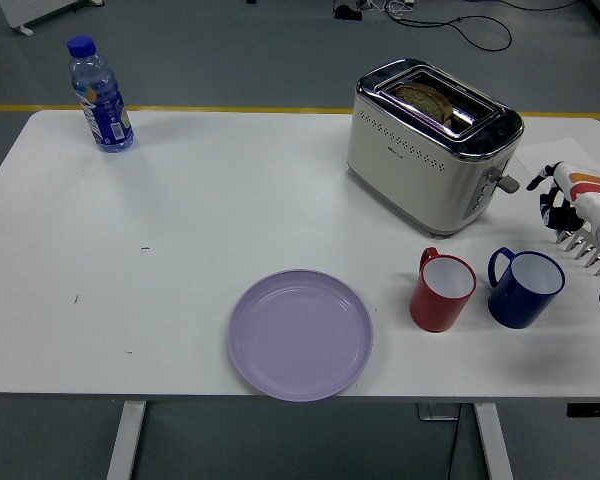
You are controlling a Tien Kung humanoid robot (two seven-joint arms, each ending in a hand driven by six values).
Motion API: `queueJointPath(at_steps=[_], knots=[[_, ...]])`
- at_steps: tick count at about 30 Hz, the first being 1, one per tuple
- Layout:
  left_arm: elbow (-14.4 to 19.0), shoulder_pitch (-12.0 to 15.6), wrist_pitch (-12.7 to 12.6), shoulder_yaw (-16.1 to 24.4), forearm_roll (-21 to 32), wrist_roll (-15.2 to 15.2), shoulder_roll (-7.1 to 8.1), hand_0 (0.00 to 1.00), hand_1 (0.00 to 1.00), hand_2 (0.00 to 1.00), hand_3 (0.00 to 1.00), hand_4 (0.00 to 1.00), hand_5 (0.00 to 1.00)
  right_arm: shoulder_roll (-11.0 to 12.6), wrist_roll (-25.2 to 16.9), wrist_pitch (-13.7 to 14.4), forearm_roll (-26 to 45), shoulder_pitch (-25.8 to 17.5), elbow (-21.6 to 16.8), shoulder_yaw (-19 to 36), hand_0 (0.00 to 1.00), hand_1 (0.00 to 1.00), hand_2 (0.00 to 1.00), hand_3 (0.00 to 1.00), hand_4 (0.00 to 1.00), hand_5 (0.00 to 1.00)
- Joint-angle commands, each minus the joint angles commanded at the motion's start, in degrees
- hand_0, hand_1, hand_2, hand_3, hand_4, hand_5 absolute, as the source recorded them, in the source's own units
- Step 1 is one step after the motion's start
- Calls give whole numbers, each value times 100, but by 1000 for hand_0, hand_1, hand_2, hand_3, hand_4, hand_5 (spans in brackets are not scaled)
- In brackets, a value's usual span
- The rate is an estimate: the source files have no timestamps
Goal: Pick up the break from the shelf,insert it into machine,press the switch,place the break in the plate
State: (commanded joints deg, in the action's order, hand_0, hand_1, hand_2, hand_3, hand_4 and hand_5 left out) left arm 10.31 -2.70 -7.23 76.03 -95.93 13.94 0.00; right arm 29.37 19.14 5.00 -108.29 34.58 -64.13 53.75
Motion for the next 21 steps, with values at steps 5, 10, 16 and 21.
queueJointPath(at_steps=[5,10,16,21], knots=[[0,-4,0,-3,6,-2,0,614,471,442,566,306,924,94,66,-39,-61,-31,7,168,219,252,378,625,361,2],[0,-12,7,-27,24,2,0,614,471,442,563,307,927,164,109,-60,-95,-96,13,299,218,251,378,620,359,2],[0,-13,13,-52,50,3,0,614,473,442,566,305,927,200,114,-30,-63,-135,-76,378,219,251,378,619,358,2],[0,-10,20,-96,91,6,0,614,472,443,565,305,928,229,103,-22,52,-144,-290,326,221,252,378,619,356,3]])
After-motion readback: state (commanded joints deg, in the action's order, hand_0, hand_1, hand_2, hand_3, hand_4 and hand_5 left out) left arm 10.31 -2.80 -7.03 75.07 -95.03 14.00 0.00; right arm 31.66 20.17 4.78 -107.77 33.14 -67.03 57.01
